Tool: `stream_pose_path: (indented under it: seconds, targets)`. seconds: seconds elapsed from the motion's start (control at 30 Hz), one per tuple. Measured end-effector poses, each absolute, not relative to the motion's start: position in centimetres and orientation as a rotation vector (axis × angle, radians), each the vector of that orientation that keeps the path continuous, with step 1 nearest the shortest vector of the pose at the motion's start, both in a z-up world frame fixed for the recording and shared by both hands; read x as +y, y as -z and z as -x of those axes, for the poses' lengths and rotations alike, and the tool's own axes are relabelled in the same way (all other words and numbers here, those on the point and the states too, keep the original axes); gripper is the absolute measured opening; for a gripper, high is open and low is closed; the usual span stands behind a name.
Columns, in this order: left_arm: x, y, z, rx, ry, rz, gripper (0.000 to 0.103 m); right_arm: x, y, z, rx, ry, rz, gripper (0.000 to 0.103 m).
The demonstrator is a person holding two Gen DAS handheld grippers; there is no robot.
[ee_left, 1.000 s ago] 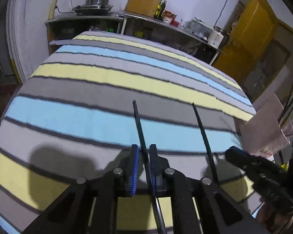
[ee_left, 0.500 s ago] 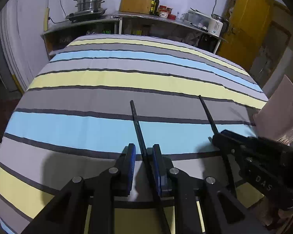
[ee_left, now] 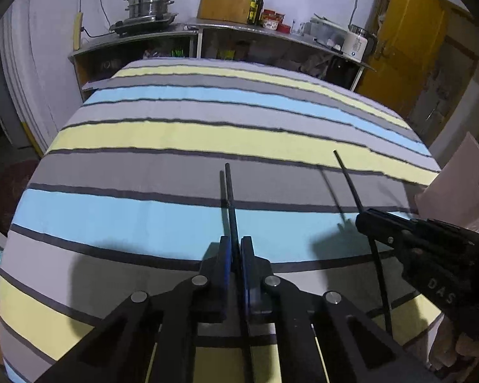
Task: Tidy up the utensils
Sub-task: 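Lift both held black chopsticks and carry them over the pink basket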
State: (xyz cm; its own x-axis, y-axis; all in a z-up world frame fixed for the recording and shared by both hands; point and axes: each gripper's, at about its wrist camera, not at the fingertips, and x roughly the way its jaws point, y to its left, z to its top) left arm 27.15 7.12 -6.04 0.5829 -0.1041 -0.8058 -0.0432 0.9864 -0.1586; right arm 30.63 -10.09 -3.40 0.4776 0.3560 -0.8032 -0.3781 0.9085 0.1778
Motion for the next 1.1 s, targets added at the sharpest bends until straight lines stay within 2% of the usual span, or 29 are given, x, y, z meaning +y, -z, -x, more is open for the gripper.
stream_pose_path:
  seconds: [0.67,1.1]
  targets:
    - [7.4,-6.3,-21.1,0.72,0.141,0.207,0.005,-12.5,-7.5,-24.1,0.758,-0.484,-0.041,0.006]
    - [4.4,-9.1,-18.6,0.69,0.215,0.19,0.005,-15.8,-10.0,-20.9,0.702,-0.453,-0.086,0.006]
